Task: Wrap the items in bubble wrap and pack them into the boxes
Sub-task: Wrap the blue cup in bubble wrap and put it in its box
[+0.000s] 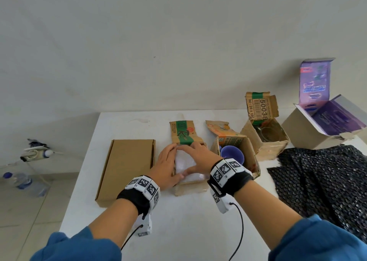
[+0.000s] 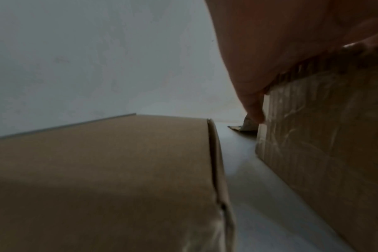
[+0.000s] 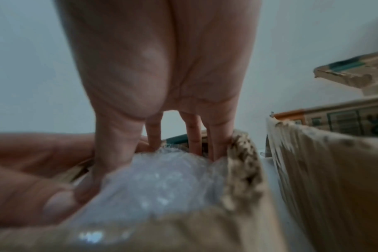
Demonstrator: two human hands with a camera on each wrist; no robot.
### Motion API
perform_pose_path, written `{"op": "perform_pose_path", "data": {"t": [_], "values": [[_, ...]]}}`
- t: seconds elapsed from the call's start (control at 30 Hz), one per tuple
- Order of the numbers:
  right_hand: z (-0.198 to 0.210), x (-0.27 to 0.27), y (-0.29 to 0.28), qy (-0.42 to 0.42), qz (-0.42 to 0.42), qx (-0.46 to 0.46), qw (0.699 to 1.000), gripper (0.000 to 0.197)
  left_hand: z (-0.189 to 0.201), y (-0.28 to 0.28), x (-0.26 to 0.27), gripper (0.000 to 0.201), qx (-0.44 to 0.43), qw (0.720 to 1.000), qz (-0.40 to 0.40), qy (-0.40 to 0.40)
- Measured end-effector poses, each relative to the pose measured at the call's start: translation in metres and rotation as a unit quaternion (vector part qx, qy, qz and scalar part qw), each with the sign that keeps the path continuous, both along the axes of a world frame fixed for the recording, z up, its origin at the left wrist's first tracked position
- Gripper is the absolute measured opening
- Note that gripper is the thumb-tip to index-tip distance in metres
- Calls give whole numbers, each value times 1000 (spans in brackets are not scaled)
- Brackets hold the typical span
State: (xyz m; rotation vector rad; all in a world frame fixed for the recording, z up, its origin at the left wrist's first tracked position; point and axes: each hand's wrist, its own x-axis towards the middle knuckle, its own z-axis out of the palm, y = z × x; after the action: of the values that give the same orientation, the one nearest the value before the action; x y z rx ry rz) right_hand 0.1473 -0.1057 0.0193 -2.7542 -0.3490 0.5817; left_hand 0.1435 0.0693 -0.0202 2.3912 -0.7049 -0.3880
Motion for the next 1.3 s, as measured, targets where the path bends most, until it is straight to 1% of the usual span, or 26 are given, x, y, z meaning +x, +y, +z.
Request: {"op": "perform_pose_path", "data": {"t": [0.13, 0.2, 0.3, 0.37, 0.4, 0.5, 0.57, 0.63, 0.73, 0.8, 0.87, 0.97, 1.0, 1.13, 1.3], "values": [[-5, 4, -1, 9, 5, -25, 1000, 94, -4, 8, 1, 82, -126, 990, 9, 61], [-6, 4, 2, 4, 18, -48, 999, 94, -5, 15, 3, 75, -152, 985, 24, 77], [-7, 3, 9, -19, 22, -92, 995, 92, -7, 16, 5, 73, -146, 985, 26, 93], [-5, 2, 11, -24, 24, -104, 994, 93, -7, 14, 6, 77, -137, 986, 24, 91], [-5, 2, 10, -14, 26, -94, 995, 95, -5, 13, 6, 79, -134, 986, 24, 95], [1, 0, 2, 54, 25, -12, 998, 99, -2, 15, 7, 84, -134, 982, 27, 129], [3, -2, 0, 74, 32, 5, 997, 100, 1, 16, 7, 86, -134, 979, 27, 148], [1, -6, 3, 56, 24, -5, 998, 99, 2, 16, 9, 85, -135, 978, 29, 155], [-5, -13, 14, 13, -3, -26, 1000, 92, 3, 15, 9, 84, -132, 978, 34, 155], [-7, -15, 19, 1, -7, -45, 999, 89, 3, 14, 10, 84, -133, 977, 39, 162], [-4, -12, 15, 16, 8, -53, 998, 90, 3, 14, 11, 84, -131, 976, 40, 172], [11, 0, -5, 79, 51, -29, 995, 89, 3, 14, 12, 85, -133, 972, 46, 188], [16, 3, -12, 85, 66, -32, 994, 89, 3, 13, 11, 85, -136, 970, 50, 194], [23, 4, -19, 70, 91, -103, 988, 97, 2, 12, 10, 84, -144, 969, 57, 193], [17, 1, -5, 36, 101, -136, 985, 98, 1, 11, 9, 83, -143, 970, 56, 188]]}}
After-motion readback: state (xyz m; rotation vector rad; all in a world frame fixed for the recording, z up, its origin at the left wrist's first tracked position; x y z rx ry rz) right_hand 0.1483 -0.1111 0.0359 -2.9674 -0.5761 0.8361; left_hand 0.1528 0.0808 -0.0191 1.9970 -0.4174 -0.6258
